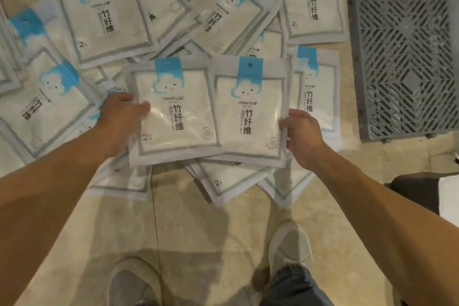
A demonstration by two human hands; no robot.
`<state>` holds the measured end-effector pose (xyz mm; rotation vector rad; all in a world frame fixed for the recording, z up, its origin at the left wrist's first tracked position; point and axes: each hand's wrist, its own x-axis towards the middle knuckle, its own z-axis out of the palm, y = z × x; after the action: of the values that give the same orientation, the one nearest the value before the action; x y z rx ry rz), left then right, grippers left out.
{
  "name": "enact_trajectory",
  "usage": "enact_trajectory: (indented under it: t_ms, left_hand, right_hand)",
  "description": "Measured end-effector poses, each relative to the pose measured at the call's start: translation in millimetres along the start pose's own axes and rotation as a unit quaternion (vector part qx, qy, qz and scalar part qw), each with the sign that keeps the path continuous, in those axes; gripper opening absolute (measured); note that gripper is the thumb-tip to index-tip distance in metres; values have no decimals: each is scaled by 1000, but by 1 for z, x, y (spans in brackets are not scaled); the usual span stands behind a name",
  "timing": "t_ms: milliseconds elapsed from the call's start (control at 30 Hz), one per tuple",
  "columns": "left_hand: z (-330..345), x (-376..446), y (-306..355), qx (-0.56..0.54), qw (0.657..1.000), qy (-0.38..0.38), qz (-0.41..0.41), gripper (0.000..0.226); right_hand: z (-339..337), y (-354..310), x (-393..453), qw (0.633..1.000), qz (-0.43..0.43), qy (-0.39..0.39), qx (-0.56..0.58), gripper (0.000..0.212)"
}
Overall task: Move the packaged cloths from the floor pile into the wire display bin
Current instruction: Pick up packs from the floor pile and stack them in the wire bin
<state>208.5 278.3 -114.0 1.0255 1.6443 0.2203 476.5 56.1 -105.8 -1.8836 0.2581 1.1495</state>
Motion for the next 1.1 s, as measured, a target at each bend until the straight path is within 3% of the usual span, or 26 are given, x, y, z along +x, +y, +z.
enact_trajectory:
  t_ms: [100, 233, 367, 567, 733, 900, 1100]
  left_hand:
    - [-17, -19, -4, -70, 997, -29, -28, 46]
    - [-35, -44, -2, -63, 995, -74, -3, 28]
    - [-63, -72, 22, -83, 994, -69, 24, 26]
    - [-129, -143, 93, -119, 991, -58, 17, 24]
    - [-210, -233, 177, -166, 985, -50, 20, 22]
    - [-313, -347, 263, -220, 974, -50, 22, 36]
    - [-461, -510, 346, -300, 947, -54, 101, 34]
  right_hand:
    - [0, -5, -10, 999, -1, -49, 17, 19]
    - [0, -16, -24, 999, -25, -39, -27, 17]
    - [-13, -43, -52, 998, -34, -33, -35, 23]
    - [-30, -133, -142, 991, -32, -111, -69, 33]
    - [-20, -244, -255, 981, -53, -161, -97, 28]
    - [-1, -349, -402, 974, -73, -191, -98, 33]
    - [27, -440, -610, 957, -99, -230, -149, 29]
